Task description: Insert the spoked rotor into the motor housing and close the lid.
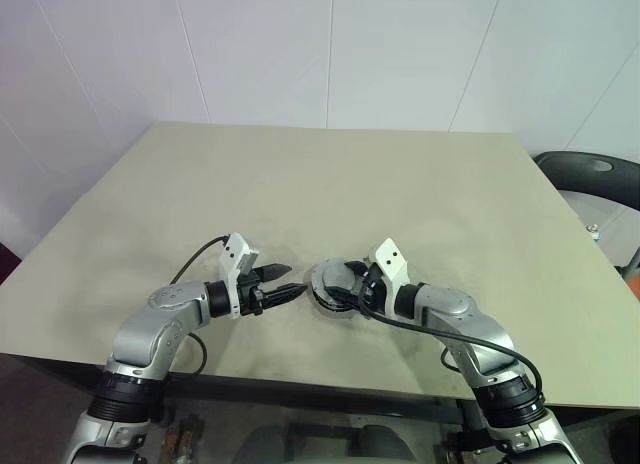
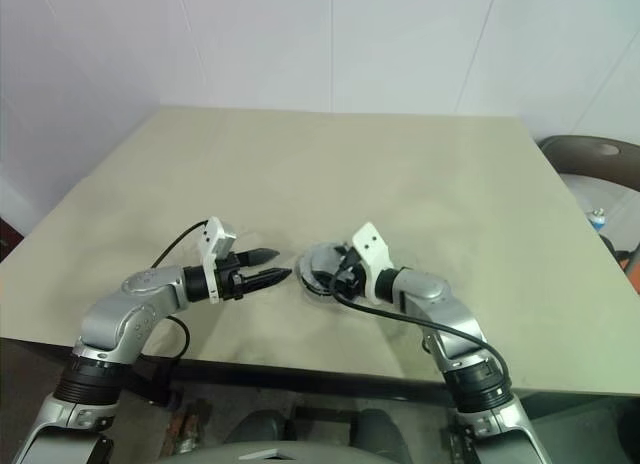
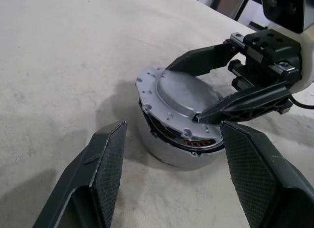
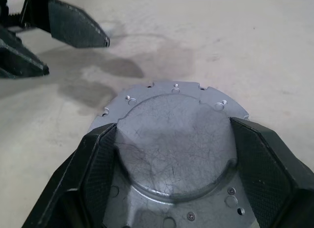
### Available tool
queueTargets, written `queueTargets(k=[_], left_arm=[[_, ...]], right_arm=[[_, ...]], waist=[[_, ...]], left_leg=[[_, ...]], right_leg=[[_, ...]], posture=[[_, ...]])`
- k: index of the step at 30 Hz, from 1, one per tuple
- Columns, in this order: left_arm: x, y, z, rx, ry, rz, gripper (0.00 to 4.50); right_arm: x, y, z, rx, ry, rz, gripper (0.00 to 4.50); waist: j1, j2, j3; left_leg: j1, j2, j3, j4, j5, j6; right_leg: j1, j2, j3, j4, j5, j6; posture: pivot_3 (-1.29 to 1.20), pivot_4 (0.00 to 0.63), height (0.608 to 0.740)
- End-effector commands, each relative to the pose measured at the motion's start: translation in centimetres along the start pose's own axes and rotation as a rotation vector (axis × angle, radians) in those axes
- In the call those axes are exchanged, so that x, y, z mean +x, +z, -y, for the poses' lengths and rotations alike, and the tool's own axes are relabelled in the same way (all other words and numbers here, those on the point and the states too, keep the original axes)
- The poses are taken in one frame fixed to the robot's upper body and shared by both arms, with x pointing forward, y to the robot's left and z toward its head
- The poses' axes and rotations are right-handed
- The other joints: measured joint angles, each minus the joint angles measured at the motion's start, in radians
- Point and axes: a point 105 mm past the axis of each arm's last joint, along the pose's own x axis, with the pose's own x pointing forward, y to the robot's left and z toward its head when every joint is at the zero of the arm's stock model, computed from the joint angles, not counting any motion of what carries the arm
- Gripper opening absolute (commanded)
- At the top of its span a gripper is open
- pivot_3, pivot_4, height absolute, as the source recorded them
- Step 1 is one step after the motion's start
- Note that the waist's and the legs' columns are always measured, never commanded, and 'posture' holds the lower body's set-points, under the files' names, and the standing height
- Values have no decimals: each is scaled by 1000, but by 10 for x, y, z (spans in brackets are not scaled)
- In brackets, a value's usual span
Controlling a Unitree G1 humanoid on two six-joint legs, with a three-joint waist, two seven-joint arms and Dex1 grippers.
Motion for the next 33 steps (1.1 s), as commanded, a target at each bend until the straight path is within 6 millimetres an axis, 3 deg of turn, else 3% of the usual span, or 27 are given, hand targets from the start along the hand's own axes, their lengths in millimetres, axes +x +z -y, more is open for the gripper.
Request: queueTargets(k=[1, 12, 24, 33], left_arm=[[-2, 12, 3, 36, -2, 35, 3254], [-2, 13, 2, 36, 2, 39, 3254], [-2, 11, 5, 31, -2, 37, 3254], [-3, 11, 6, 29, -2, 35, 3254]], right_arm=[[-2, 8, -2, -11, 27, 29, 3198], [-3, 7, 6, 7, 27, 17, 3198], [-7, -3, -5, -30, 108, -29, 3198], [-5, -4, 1, -40, 65, -25, 3198]], waist=[[1, 0, 0], [1, 0, 0], [3, 0, 0], [3, 0, 0]], left_leg=[[0, 0, 0, 0, 0, 0], [0, 0, 0, 0, 0, 0], [0, 0, 0, 0, 0, 0], [1, 0, 0, 0, 0, 0]], right_leg=[[0, 0, 0, 0, 0, 0], [0, 0, 0, 0, 0, 0], [1, -1, 0, 0, 0, 0], [1, 0, 0, 0, 0, 0]], posture=[[0, 0, 740], [0, 0, 740], [0, 0, 740], [0, 0, 740]])
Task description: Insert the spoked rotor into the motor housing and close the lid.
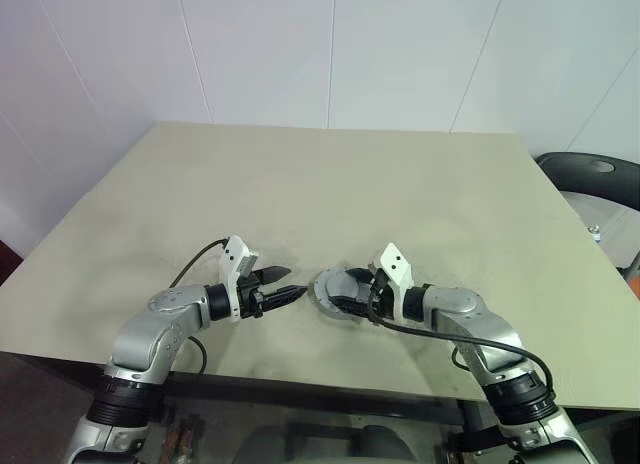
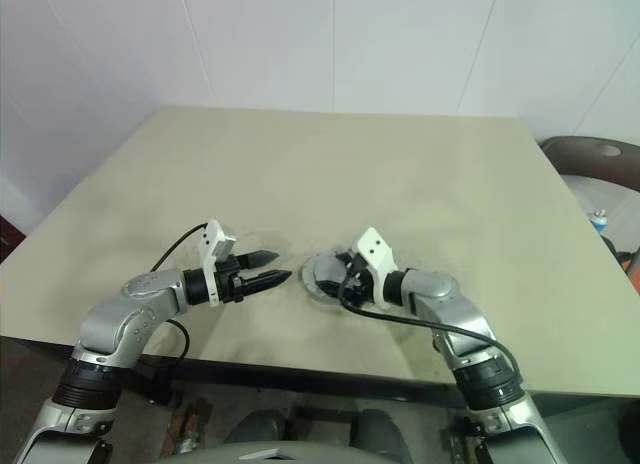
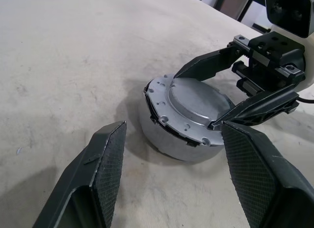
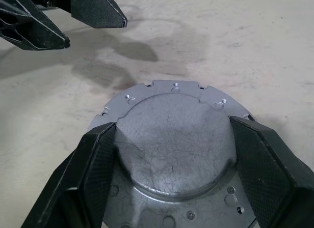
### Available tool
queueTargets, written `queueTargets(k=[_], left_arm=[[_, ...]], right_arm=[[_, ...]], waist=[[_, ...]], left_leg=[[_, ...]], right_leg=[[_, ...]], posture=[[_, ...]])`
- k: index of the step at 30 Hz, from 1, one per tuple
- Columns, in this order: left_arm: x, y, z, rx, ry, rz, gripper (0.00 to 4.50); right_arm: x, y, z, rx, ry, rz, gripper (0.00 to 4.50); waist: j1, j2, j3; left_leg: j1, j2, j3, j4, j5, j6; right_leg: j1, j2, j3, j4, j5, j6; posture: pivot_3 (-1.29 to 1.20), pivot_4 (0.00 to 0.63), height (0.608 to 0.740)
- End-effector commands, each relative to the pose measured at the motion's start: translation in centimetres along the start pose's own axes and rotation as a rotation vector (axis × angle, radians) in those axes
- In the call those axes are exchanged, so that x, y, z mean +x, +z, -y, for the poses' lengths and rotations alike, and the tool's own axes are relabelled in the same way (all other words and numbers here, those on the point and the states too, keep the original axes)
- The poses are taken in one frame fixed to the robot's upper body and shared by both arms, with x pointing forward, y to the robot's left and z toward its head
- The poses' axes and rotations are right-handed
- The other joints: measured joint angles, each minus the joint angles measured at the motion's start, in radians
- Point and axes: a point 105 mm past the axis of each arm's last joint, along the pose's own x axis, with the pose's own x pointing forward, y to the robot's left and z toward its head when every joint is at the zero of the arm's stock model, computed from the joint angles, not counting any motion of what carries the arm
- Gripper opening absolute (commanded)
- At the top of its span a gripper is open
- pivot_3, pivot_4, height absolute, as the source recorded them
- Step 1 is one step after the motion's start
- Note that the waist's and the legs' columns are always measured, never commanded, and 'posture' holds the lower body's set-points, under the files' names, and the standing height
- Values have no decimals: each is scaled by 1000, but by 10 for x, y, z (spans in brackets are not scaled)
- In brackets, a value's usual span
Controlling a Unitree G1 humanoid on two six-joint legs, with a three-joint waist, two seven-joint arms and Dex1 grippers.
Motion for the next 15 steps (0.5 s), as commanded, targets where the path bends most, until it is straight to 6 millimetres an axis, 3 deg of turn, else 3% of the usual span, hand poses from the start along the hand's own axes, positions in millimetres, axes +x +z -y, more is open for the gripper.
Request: queueTargets(k=[1, 15], left_arm=[[-2, 14, 5, 41, -13, 34, 3254], [-1, 15, 6, 38, -15, 34, 3254]], right_arm=[[1, 3, 1, -10, -15, 11, 3198], [1, -3, 1, -43, -36, -8, 3198]], waist=[[0, 0, 0], [0, 0, 0]], left_leg=[[0, 0, 0, 0, 0, 0], [1, 0, 0, 0, 0, 0]], right_leg=[[0, 0, 0, 0, 0, 0], [0, 0, 0, 0, 0, 0]], posture=[[0, 0, 740], [0, 0, 740]])
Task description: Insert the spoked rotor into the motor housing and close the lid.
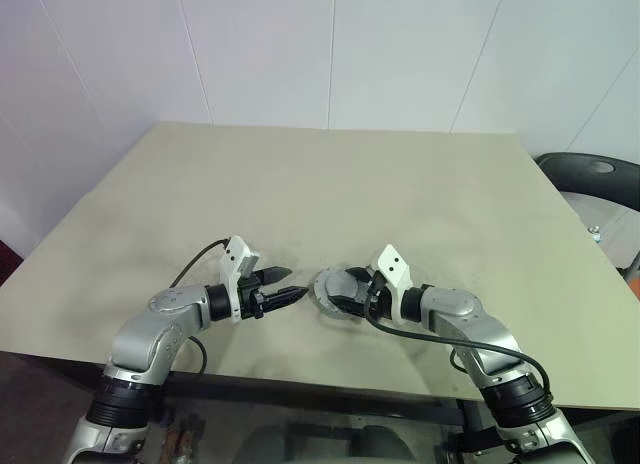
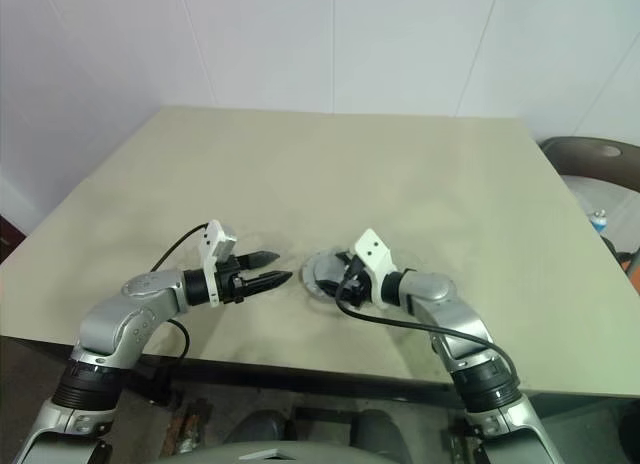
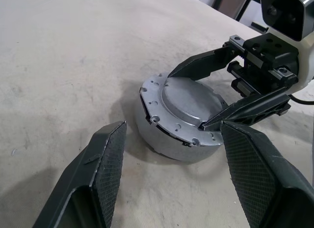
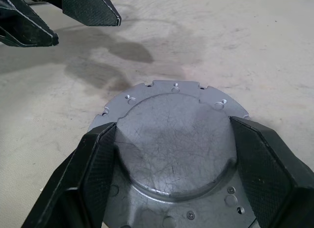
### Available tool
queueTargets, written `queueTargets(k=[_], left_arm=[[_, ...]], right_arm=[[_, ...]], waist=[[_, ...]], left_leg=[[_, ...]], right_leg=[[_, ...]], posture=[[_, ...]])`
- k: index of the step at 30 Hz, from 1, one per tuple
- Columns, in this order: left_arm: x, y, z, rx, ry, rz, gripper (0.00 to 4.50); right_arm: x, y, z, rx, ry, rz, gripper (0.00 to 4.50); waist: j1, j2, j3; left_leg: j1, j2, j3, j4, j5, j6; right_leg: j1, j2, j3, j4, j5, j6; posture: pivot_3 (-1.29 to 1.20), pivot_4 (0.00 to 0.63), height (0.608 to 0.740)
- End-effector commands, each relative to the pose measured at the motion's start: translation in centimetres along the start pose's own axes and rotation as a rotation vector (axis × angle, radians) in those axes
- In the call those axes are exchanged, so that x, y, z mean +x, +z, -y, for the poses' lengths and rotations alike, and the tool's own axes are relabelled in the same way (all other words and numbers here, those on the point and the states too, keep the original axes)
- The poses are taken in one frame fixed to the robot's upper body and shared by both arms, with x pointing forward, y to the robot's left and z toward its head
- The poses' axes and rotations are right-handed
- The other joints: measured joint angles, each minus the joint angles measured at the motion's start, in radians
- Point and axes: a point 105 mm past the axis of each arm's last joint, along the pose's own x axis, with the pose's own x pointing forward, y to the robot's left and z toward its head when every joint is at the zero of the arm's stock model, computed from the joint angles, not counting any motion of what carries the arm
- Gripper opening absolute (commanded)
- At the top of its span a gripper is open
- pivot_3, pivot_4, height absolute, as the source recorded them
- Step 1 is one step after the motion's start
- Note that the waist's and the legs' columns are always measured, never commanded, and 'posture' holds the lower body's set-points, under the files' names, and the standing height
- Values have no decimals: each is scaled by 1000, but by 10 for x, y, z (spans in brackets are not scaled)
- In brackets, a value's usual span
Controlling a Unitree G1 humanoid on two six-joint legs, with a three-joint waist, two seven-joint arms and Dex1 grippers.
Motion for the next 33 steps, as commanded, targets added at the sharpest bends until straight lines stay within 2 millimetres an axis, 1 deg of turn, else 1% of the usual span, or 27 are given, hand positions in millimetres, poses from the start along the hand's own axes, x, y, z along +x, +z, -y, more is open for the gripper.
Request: queueTargets(k=[1, 5, 8, 11, 15, 20, 26, 29, 33], left_arm=[[-2, 14, 3, 39, -9, 40, 3254], [-2, 13, 4, 36, -8, 40, 3254], [-1, 13, 6, 33, -9, 41, 3254], [-1, 12, 7, 30, -10, 39, 3254], [-2, 12, 6, 29, -9, 38, 3254], [-3, 13, 3, 34, -5, 36, 3254], [1, 22, -1, 51, -4, 50, 3254], [2, 25, -1, 57, -6, 57, 3254], [2, 25, 0, 54, -5, 62, 3254]], right_arm=[[0, -2, 2, -19, -18, -13, 3198], [2, -2, 4, -31, -45, -13, 3198], [3, -8, 1, -40, -38, -30, 3198], [4, -16, 1, -51, -52, -50, 3198], [5, -19, 3, -36, -52, -53, 3198], [-2, -27, -2, -54, 11, -100, 3198], [-5, -37, -8, -49, 104, -179, 3198], [-2, -37, -4, -71, 80, -185, 3198], [1, -33, 2, -75, 36, -168, 3198]], waist=[[0, 0, 0], [0, 0, 0], [0, 0, 0], [-1, 0, 0], [-2, 0, 0], [0, 0, 0], [3, -1, -1], [1, -1, -1], [0, -1, -1]], left_leg=[[0, 0, 0, 0, 0, 0], [0, 0, 0, 0, 0, 0], [0, 0, 0, 0, 0, 0], [1, 0, 0, 0, 0, 0], [3, 0, 0, 0, 0, 0], [7, 0, 0, 0, 0, 0], [6, -1, 0, 0, 0, 0], [6, -1, 0, 0, 0, 0], [7, 0, 0, 0, 0, 0]], right_leg=[[0, 0, 0, 0, 0, 0], [0, 0, 0, 0, 0, 0], [0, 0, 0, 0, 0, 0], [1, 0, 0, 0, 0, 0], [3, 0, 0, 0, 0, -1], [6, 1, 0, 0, -2, -3], [7, -1, 0, -1, -2, -3], [7, -1, 0, -2, -1, -2], [7, 0, 0, -1, -1, -2]], posture=[[0, 0, 740], [0, 0, 740], [0, 0, 740], [0, 0, 740], [0, 0, 740], [0, 0, 740], [0, 0, 740], [0, 0, 740], [0, 0, 740]])
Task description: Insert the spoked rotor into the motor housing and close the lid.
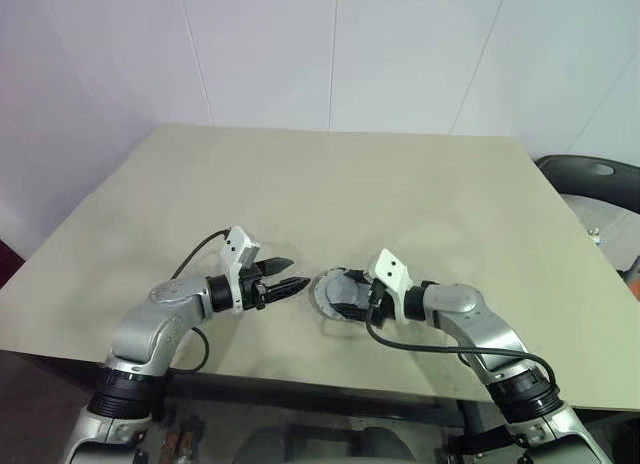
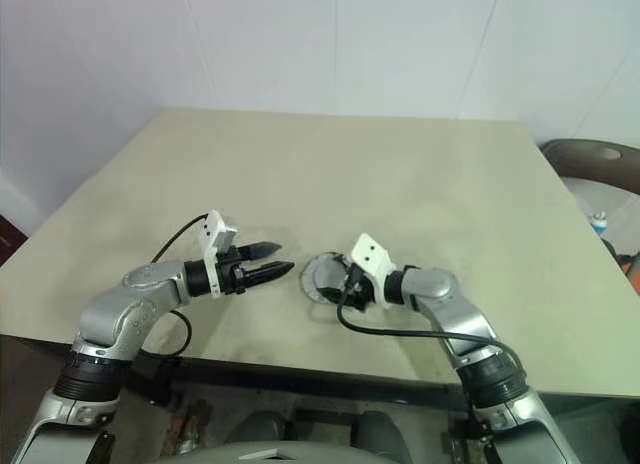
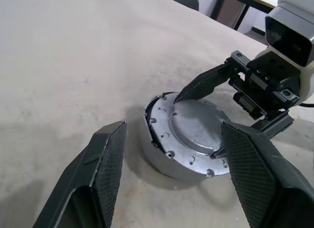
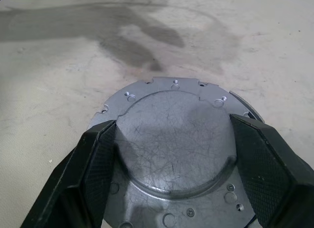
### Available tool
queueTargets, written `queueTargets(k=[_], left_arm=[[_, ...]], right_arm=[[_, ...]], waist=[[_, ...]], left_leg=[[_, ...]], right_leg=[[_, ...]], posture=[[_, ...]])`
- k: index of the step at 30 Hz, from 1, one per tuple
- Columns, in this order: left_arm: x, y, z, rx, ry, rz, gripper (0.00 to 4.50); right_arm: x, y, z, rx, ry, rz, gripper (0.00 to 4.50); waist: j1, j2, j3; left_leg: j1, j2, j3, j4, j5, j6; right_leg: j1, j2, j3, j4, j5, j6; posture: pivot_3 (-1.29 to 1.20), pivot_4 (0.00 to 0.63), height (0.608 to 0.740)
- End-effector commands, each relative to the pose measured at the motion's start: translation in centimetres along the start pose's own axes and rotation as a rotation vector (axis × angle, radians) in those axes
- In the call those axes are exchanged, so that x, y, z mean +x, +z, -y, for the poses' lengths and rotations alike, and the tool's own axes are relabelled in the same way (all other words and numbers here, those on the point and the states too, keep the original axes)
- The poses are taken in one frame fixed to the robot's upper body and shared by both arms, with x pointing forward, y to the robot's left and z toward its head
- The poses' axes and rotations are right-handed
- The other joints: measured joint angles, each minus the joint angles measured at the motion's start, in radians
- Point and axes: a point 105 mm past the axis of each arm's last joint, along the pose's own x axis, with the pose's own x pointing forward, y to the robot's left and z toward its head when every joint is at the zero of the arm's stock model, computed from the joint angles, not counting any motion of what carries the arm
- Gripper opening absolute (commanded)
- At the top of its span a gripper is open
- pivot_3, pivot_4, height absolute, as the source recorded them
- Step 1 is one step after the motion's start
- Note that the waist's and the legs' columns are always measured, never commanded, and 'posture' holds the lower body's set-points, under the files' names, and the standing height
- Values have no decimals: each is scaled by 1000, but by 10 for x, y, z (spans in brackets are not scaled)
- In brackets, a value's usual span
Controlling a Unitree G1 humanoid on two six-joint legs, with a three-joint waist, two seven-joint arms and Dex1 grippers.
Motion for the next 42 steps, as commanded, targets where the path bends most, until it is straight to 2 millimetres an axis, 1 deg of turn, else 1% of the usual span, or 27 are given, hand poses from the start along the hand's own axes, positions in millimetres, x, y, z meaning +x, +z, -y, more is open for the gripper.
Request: queueTargets(k=[1, 3, 5, 7, 12, 17, 22, 28, 32, 42], left_arm=[[-2, 11, 1, 29, -2, 35, 3254], [-2, 9, 2, 23, -3, 34, 3254], [-2, 8, 3, 19, -4, 31, 3254], [-1, 6, 3, 16, -4, 29, 3254], [0, 6, 4, 14, -10, 30, 3254], [0, 7, 4, 16, -8, 31, 3254], [-2, 7, 3, 17, -3, 29, 3254], [-2, 7, 3, 15, 1, 32, 3254], [-1, 6, 5, 13, 1, 33, 3254], [0, 6, 5, 9, 4, 37, 3254]], right_arm=[[2, -28, 2, 51, -41, -102, 3198], [2, -27, 5, 56, -60, -91, 3198], [2, -26, 6, 63, -68, -82, 3198], [2, -22, 8, 85, -84, -58, 3198], [5, -8, 14, 181, -127, 25, 3198], [8, -5, 11, 208, -115, 40, 3198], [9, -4, 15, 189, -133, 44, 3198], [6, -8, 16, 166, -129, 23, 3198], [6, -17, 11, 89, -104, -27, 3198], [17, -22, 10, 92, -113, -47, 3198]], waist=[[-1, 0, 0], [-1, 0, 0], [-2, 0, 0], [-2, 0, 0], [-7, 0, 1], [-7, 0, 1], [-8, 0, 1], [-8, 1, 1], [-6, 1, 1], [-19, 1, 2]], left_leg=[[0, 0, 0, 0, 0, 0], [3, 1, 0, 0, 0, 0], [9, 1, 0, -1, 0, 0], [12, 1, 0, -1, 0, 0], [12, 1, -1, -1, 0, 0], [10, 1, -1, -1, 0, 0], [10, 1, -1, -1, 0, 0], [10, 1, -1, -1, 0, 0], [9, 1, -1, -1, 0, 0], [10, 2, -2, -3, 0, 0]], right_leg=[[0, 0, 0, 0, 0, 0], [2, 0, 0, 1, 0, -1], [8, 1, 0, 0, -1, -1], [10, 1, 0, 0, -1, -1], [11, 1, 1, -1, -1, -1], [9, 1, 1, -1, -1, -1], [8, 1, 1, -2, -1, -1], [8, 1, 1, -2, -1, -1], [8, 0, 1, -2, -1, -1], [8, 0, 1, -4, -1, -1]], posture=[[0, 0, 740], [0, 0, 740], [0, 0, 740], [0, 0, 740], [0, 0, 740], [0, 0, 740], [0, 0, 740], [0, 0, 740], [0, 0, 740], [0, 0, 740]])
